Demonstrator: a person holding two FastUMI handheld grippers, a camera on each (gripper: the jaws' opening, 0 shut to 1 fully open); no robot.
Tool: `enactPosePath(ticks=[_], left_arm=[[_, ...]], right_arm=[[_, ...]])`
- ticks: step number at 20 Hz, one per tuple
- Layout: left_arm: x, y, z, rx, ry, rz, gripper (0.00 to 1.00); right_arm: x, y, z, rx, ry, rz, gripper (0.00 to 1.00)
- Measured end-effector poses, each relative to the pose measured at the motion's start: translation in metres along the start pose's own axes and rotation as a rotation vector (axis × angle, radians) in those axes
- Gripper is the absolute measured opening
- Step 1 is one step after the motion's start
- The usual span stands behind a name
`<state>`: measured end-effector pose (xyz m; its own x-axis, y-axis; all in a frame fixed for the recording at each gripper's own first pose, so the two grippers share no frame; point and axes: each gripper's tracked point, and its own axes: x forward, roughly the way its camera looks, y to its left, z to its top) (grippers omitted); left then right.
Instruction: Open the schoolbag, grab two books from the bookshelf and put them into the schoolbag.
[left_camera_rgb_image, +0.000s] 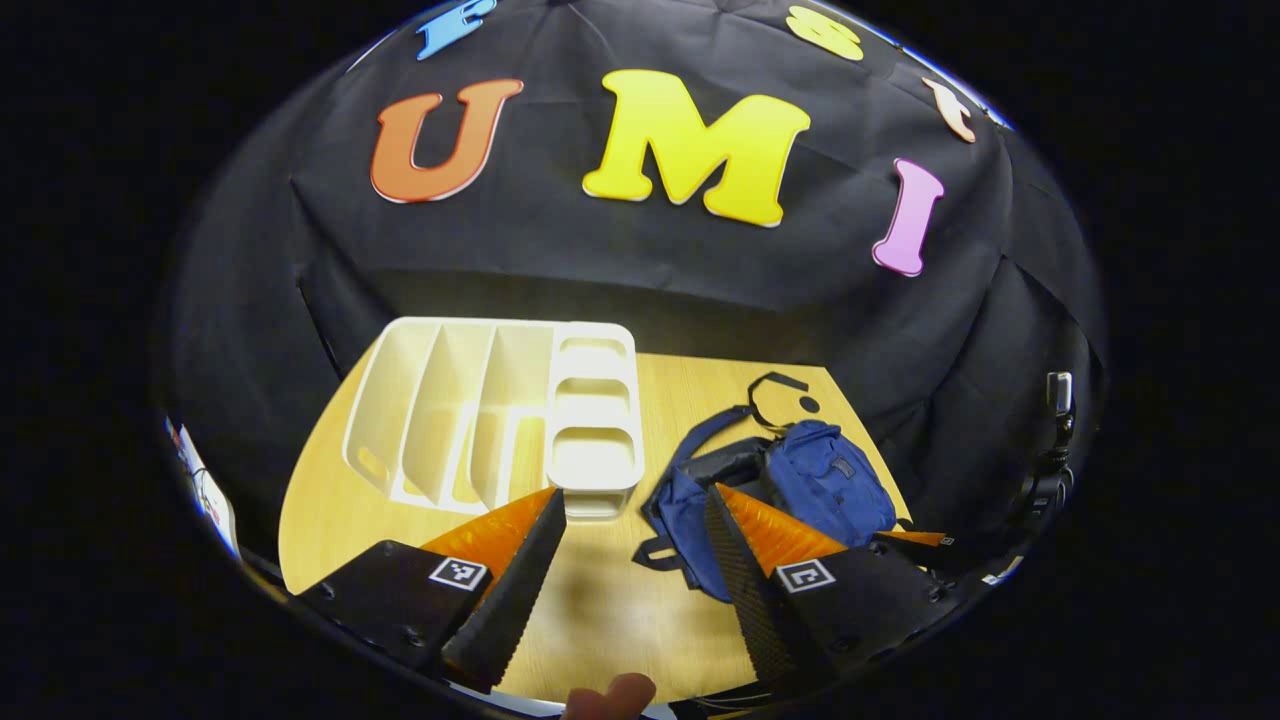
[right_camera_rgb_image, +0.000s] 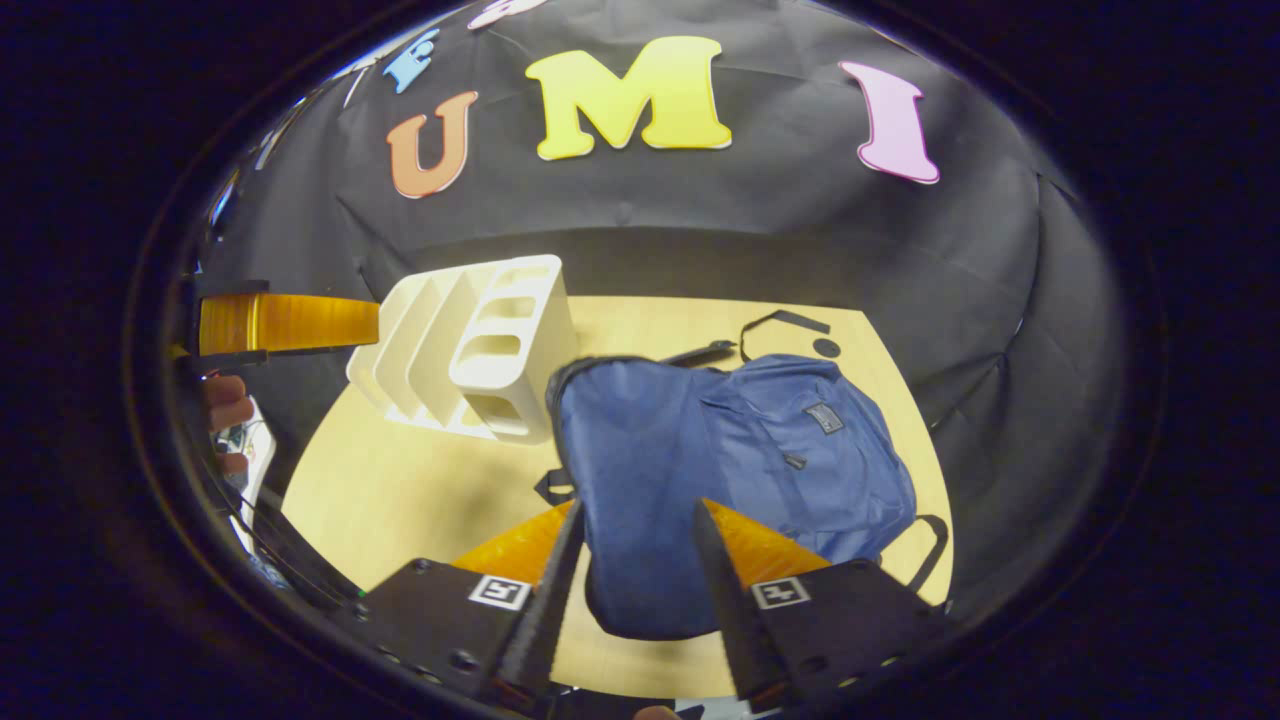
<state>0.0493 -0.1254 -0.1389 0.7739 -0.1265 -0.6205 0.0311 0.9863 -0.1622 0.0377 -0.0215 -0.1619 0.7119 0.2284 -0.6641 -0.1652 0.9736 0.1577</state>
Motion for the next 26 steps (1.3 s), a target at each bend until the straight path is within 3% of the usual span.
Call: enactPosePath(ticks=[1, 5, 11, 17, 20, 26], left_arm=[[-0.009, 0.004, 0.009, 0.003, -0.033, 0.007, 0.89], [-0.042, 0.009, 0.046, 0.009, -0.161, 0.013, 0.9], [-0.079, 0.007, 0.095, 0.047, -0.352, 0.043, 0.91], [-0.116, 0.018, 0.135, 0.126, -0.495, 0.118, 0.95], [-0.127, 0.024, 0.139, 0.132, -0.525, 0.143, 0.96], [-0.138, 0.034, 0.141, 0.131, -0.576, 0.169, 0.96]], right_arm=[[-0.004, 0.003, 0.008, 0.001, -0.029, 0.005, 0.78], [-0.028, 0.012, 0.052, 0.014, -0.194, 0.0, 0.94], [-0.072, 0.011, 0.122, -0.02, -0.47, -0.086, 0.94], [-0.123, 0.029, 0.167, -0.083, -0.695, -0.114, 0.94], [-0.139, 0.034, 0.176, -0.074, -0.767, -0.112, 0.94], [-0.142, 0.036, 0.175, -0.041, -0.769, -0.102, 0.94]])
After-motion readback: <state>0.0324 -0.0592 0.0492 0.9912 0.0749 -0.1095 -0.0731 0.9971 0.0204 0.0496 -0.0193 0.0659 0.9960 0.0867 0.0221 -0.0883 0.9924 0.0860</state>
